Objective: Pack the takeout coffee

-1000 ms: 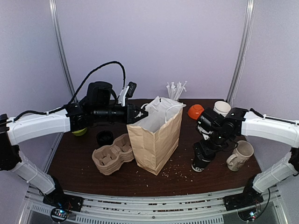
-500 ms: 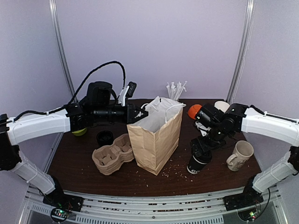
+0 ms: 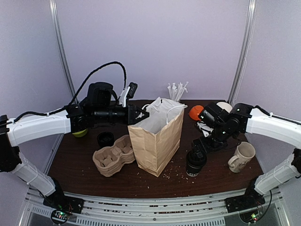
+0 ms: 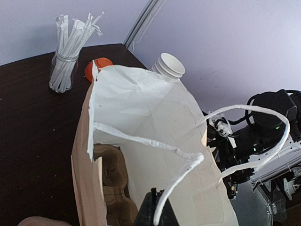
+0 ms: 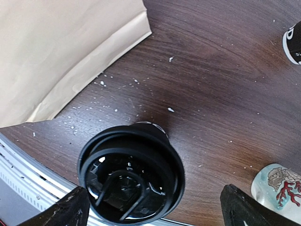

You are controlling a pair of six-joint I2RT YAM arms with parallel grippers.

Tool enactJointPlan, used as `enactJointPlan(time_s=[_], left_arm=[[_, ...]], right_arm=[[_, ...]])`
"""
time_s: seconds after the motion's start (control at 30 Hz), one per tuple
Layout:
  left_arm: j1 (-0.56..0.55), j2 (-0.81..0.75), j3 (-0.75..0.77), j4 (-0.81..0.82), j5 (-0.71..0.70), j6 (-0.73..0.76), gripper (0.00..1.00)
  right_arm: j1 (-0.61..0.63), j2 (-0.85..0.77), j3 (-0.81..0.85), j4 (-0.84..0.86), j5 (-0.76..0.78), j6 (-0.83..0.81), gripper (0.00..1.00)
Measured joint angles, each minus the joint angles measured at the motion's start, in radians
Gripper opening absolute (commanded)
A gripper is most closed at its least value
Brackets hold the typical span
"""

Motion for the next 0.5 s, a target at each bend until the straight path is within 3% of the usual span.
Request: enactJointPlan(time_s=[0.5], left_arm=[[0.0, 0.0, 0.0, 0.0, 0.0, 0.0, 0.0]], right_arm=[[0.021, -0.007, 0.0, -0.005, -0.076, -0.109, 1.0]])
